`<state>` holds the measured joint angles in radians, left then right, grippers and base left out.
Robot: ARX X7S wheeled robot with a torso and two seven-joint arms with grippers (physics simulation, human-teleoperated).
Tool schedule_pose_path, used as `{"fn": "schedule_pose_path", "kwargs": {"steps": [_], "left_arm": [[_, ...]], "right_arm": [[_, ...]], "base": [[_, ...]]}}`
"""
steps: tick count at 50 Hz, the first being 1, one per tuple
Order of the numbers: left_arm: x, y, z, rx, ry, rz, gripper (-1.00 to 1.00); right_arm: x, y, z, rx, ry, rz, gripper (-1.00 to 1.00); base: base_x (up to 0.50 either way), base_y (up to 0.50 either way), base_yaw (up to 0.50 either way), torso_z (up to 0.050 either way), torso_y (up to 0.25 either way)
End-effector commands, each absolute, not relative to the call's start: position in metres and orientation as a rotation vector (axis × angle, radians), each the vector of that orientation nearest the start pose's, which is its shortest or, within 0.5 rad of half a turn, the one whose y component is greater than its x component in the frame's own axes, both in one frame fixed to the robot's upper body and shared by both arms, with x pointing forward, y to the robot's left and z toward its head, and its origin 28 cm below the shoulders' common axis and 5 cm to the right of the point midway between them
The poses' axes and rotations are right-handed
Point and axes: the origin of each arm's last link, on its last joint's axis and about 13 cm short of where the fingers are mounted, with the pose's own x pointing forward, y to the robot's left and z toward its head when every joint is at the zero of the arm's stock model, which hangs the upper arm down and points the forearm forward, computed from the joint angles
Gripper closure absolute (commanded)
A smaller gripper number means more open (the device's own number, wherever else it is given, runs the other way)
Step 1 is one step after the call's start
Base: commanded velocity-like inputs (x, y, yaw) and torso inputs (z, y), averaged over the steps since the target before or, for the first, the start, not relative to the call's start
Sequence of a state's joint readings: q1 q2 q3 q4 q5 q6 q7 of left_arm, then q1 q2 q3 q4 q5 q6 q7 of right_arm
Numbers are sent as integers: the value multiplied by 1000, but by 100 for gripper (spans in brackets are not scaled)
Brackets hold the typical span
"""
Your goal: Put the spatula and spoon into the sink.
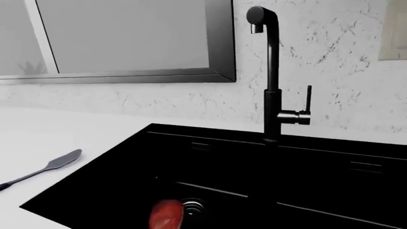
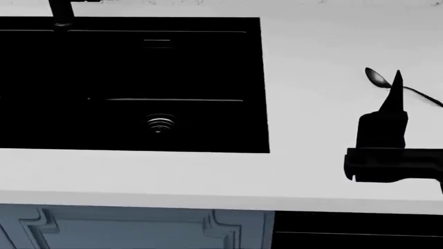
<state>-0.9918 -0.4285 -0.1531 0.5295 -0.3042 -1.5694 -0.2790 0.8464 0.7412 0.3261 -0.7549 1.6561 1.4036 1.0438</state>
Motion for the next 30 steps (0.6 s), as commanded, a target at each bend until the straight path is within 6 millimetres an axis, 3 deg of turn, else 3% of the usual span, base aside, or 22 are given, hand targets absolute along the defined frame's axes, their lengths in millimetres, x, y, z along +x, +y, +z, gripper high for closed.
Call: {"fn": "schedule_pose_path", "kwargs": {"steps": [1, 9, 18, 24, 30], "left_arm": [[256, 306, 291, 72, -13, 412, -100], [256, 305, 292, 74, -17, 409, -100], [255, 305, 292, 72, -20, 405, -100], [254, 307, 292, 69, -20, 411, -100], [253, 307, 291, 68, -18, 409, -100]], "right_arm": [[177, -170, 290, -133, -160, -97, -100], [177, -168, 291, -135, -170, -62, -100], [177, -168, 290, -138, -187, -38, -100], [178, -167, 289, -155, -188, -47, -100], [177, -168, 288, -170, -173, -68, -100]], "base": [[0, -500, 0, 0, 0], [44, -500, 0, 0, 0], [388, -338, 0, 0, 0], [492, -42, 0, 0, 0], [262, 268, 0, 0, 0]]}}
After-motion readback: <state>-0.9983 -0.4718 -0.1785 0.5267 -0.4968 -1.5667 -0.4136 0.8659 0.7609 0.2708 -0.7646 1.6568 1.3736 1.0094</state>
